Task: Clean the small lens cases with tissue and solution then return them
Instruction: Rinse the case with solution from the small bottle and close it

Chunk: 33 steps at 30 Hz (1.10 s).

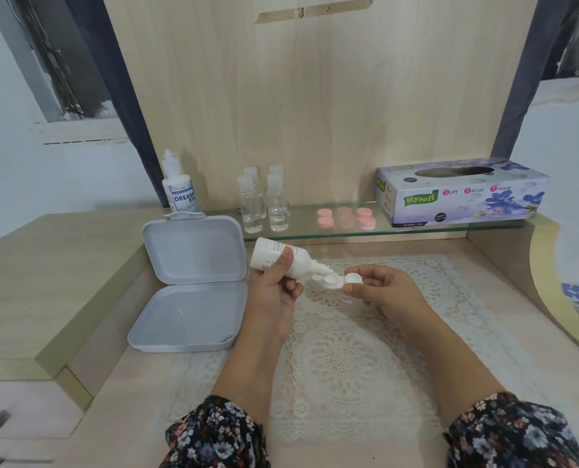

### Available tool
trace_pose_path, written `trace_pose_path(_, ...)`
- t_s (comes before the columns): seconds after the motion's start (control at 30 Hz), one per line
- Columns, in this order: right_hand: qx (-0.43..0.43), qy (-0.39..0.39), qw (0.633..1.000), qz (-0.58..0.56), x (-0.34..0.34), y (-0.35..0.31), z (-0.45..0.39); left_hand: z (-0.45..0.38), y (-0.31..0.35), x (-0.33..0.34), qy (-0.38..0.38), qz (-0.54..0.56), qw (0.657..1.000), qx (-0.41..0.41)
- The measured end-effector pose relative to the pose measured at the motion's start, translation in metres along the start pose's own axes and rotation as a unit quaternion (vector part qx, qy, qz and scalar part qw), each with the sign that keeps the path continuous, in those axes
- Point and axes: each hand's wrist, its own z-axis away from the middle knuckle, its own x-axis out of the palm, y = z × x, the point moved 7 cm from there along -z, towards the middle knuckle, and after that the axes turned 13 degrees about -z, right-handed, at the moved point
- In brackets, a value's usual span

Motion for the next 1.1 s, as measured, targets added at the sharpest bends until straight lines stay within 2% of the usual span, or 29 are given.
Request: trace_pose_path(1.1,0.008,0.0,1.0,0.003,0.0013,-0.001,0.0035,0.001,0.0012,0.0011,-0.001,0.0,1.0,0.01)
